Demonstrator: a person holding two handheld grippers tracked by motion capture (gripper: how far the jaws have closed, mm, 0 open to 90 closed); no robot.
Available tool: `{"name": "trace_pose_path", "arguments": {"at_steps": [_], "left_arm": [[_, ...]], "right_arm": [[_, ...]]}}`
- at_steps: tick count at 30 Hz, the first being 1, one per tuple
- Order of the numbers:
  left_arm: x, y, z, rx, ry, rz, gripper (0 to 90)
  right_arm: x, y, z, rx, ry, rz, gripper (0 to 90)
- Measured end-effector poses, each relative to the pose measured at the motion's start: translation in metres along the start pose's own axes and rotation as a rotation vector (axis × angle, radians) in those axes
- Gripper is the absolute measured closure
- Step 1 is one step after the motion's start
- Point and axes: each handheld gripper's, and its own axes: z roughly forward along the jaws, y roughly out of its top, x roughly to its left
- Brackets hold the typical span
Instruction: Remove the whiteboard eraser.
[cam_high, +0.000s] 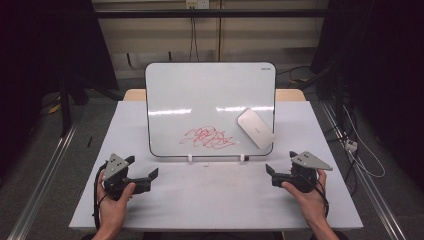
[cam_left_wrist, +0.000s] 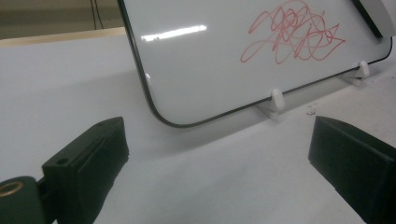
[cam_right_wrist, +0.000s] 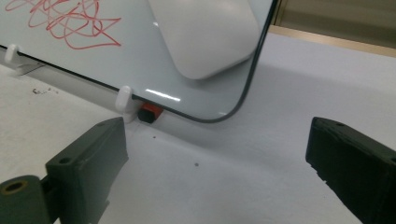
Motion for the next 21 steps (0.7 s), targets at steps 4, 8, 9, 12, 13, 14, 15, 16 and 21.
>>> {"name": "trace_pose_path", "arguments": {"at_steps": [4, 8, 9, 12, 13, 14, 15, 16, 21], "left_arm": [[0.002, -0.001, -0.002, -0.001, 0.009, 0.001, 4.6], [0.003, -0.001, -0.003, -0.005, 0.009, -0.002, 4.5], [0.004, -0.001, -0.003, -0.006, 0.011, -0.003, 4.6], [0.003, -0.001, -0.003, -0.009, 0.012, -0.007, 4.5], [0.003, -0.001, -0.003, -0.009, 0.012, -0.007, 4.5], [0.003, -0.001, -0.003, -0.002, 0.008, 0.002, 4.5], [0.003, -0.001, -0.003, -0.002, 0.008, 0.002, 4.5], [0.003, -0.002, -0.002, -0.002, 0.005, -0.002, 4.6], [0.004, -0.002, -0.002, 0.006, 0.006, 0.000, 4.6]], "right_arm": [[0.004, 0.010, 0.002, -0.004, 0.001, -0.022, 6.8], [0.007, 0.019, 0.007, -0.016, -0.012, -0.041, 6.7], [0.008, 0.022, 0.008, -0.021, -0.013, -0.052, 6.5], [0.011, 0.031, 0.014, -0.032, -0.018, -0.073, 5.6], [0.012, 0.033, 0.016, -0.034, -0.025, -0.087, 5.6], [0.013, 0.035, 0.016, -0.038, -0.030, -0.099, 5.5], [0.014, 0.037, 0.017, -0.042, -0.032, -0.105, 5.4], [0.014, 0.039, 0.017, -0.045, -0.033, -0.111, 5.3], [0.014, 0.046, 0.020, -0.038, -0.040, -0.123, 4.9]]}}
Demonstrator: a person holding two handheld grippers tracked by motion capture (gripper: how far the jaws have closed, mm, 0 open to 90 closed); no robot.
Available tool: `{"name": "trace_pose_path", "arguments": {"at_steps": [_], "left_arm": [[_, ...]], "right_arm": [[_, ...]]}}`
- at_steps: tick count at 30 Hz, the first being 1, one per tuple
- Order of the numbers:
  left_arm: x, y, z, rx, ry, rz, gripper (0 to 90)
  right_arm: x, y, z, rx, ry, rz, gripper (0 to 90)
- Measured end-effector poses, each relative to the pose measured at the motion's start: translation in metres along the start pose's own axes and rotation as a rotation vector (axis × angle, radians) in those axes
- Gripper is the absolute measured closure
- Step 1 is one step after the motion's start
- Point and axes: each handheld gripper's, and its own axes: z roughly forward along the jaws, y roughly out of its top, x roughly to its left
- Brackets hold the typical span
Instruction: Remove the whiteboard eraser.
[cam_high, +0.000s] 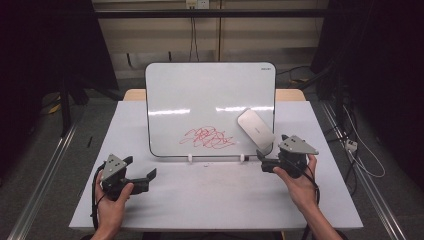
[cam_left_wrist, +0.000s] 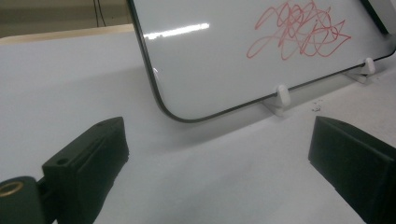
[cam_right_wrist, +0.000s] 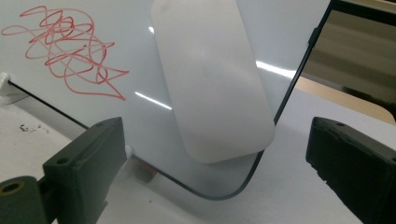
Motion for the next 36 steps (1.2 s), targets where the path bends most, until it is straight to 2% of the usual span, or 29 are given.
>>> {"name": "trace_pose_path", "arguments": {"at_steps": [2, 5, 7, 10, 12, 16, 17, 19, 24, 27, 28, 30, 32, 36], "left_arm": [[0.000, 0.000, 0.001, -0.001, -0.001, -0.005, 4.6], [0.001, -0.001, 0.001, 0.003, -0.004, -0.005, 4.6], [0.001, 0.000, 0.001, 0.001, -0.002, -0.002, 4.6], [0.001, 0.000, 0.001, -0.001, -0.003, -0.002, 4.6], [0.001, 0.000, 0.001, 0.001, -0.008, 0.008, 4.6], [0.000, 0.000, 0.001, 0.001, -0.007, 0.006, 4.5], [0.000, 0.000, 0.002, -0.001, -0.006, -0.003, 4.5], [0.000, 0.000, 0.001, 0.005, -0.007, 0.004, 4.6], [-0.001, 0.001, 0.001, 0.004, -0.007, 0.014, 4.6], [-0.001, 0.001, 0.002, 0.007, -0.009, 0.008, 4.6], [-0.001, 0.000, 0.002, 0.013, -0.011, 0.013, 4.5], [-0.001, 0.000, 0.002, 0.009, -0.011, 0.010, 4.6], [-0.001, 0.001, 0.002, 0.008, -0.010, 0.012, 4.6], [-0.001, 0.001, 0.002, -0.003, -0.012, 0.013, 4.8]], "right_arm": [[-0.001, 0.004, 0.002, 0.004, 0.012, 0.014, 4.6], [-0.001, 0.012, 0.006, 0.018, 0.022, -0.007, 4.8], [0.000, 0.017, 0.008, 0.024, 0.016, -0.023, 5.2], [-0.002, 0.022, 0.011, 0.020, 0.023, -0.012, 6.9], [-0.001, 0.027, 0.015, 0.022, 0.012, -0.033, 9.0], [0.000, 0.030, 0.020, 0.033, 0.009, -0.042, 11.9], [0.000, 0.032, 0.023, 0.033, 0.017, -0.066, 11.1], [0.001, 0.033, 0.027, 0.039, 0.025, -0.074, 11.1], [0.002, 0.038, 0.032, 0.043, 0.002, -0.122, 12.7], [0.002, 0.040, 0.033, 0.044, 0.006, -0.139, 13.6], [0.003, 0.042, 0.036, 0.052, -0.004, -0.165, 13.6], [0.005, 0.043, 0.038, 0.064, -0.004, -0.182, 13.9], [0.007, 0.043, 0.041, 0.069, -0.024, -0.213, 13.6], [0.009, 0.042, 0.047, 0.096, -0.028, -0.241, 18.0]]}}
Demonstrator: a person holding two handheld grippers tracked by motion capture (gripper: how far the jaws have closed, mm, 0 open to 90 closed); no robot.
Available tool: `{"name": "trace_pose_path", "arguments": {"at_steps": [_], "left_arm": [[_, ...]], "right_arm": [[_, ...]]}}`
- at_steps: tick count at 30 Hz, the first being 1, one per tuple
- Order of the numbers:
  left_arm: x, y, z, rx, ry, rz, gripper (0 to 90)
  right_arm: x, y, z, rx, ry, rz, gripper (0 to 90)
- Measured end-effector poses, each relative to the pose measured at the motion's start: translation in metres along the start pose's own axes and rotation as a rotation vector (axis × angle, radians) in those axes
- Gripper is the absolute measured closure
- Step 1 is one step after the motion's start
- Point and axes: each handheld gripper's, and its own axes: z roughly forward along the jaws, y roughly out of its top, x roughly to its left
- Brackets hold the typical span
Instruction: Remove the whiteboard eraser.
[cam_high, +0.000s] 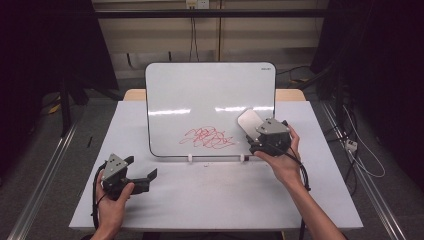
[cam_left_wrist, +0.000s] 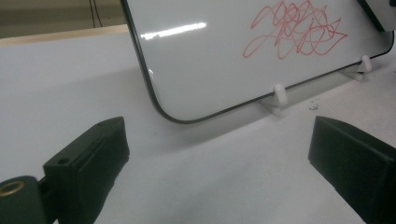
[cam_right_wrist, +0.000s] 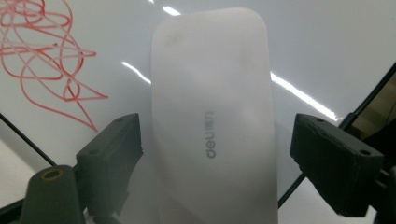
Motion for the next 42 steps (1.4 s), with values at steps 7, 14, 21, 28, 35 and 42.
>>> {"name": "trace_pose_path", "arguments": {"at_steps": [7, 14, 21, 28, 35, 42], "left_arm": [[0.000, 0.000, 0.000, 0.007, 0.002, 0.001, 4.8], [0.000, 0.000, 0.000, 0.009, 0.001, 0.007, 4.8], [0.000, 0.000, 0.000, 0.011, 0.003, 0.012, 4.8], [0.000, 0.000, 0.001, 0.012, 0.000, 0.010, 4.9], [0.001, 0.000, 0.001, 0.017, 0.003, 0.011, 4.8], [0.000, 0.000, 0.001, 0.013, 0.004, 0.008, 4.8]], "right_arm": [[0.005, -0.001, 0.008, 0.025, -0.013, -0.046, 26.9], [0.007, 0.002, 0.013, 0.048, -0.039, -0.072, 28.1], [0.008, 0.003, 0.015, 0.062, -0.055, -0.073, 30.9], [0.009, 0.003, 0.015, 0.058, -0.060, -0.066, 31.5], [0.006, 0.003, 0.014, 0.050, -0.040, -0.042, 31.5], [0.003, 0.002, 0.011, 0.039, -0.016, -0.009, 31.6]]}}
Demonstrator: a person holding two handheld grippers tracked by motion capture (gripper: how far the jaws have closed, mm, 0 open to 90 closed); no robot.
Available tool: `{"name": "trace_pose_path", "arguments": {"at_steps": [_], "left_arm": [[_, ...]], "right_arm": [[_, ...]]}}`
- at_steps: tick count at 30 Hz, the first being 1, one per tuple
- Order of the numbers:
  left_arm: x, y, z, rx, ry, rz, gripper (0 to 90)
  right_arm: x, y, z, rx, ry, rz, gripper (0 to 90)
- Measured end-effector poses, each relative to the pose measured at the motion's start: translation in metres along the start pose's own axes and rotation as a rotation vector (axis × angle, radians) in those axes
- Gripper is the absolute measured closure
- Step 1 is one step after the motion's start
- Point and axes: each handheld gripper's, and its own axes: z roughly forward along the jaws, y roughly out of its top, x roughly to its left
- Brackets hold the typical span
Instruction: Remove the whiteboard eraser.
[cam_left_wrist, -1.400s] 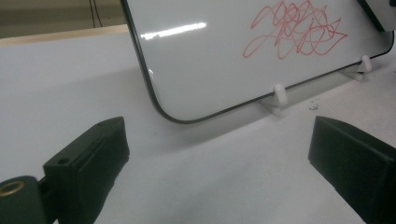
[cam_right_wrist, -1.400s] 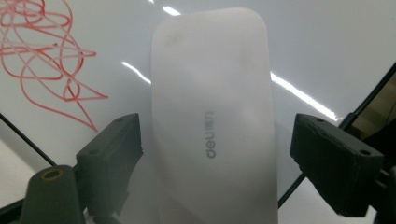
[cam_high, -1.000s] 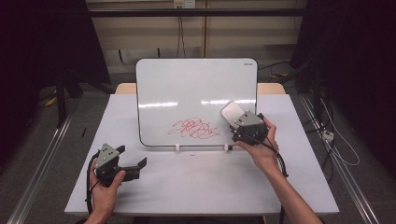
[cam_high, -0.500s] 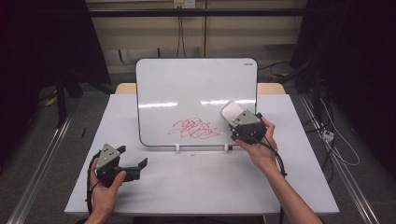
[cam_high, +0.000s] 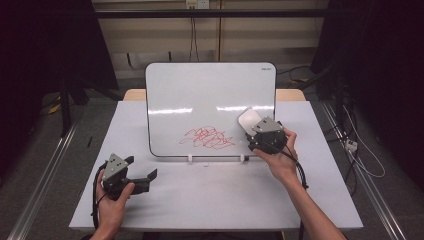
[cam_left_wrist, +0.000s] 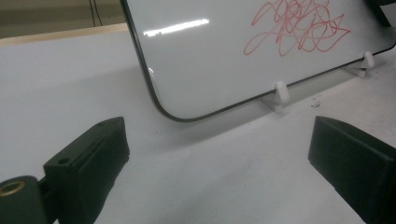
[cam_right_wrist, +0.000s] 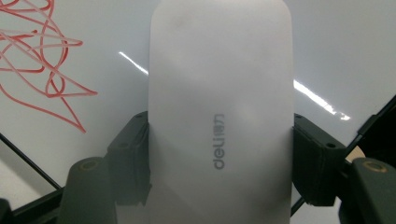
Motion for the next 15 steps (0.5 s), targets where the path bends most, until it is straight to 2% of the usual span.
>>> {"name": "trace_pose_path", "arguments": {"at_steps": [3, 8, 15], "left_arm": [[-0.0006, -0.0001, -0.0004, 0.001, -0.003, -0.004, 4.9], [-0.0025, 0.0003, 0.0002, 0.007, -0.010, 0.012, 4.9], [0.0016, -0.0010, 0.0014, 0.009, 0.000, -0.004, 4.9]], "right_arm": [[-0.0003, -0.0006, -0.0009, -0.001, 0.004, 0.002, 31.6], [-0.0006, -0.0021, -0.0014, -0.004, 0.015, 0.009, 31.6], [-0.0019, -0.0049, -0.0027, -0.009, 0.043, 0.055, 31.6]]}}
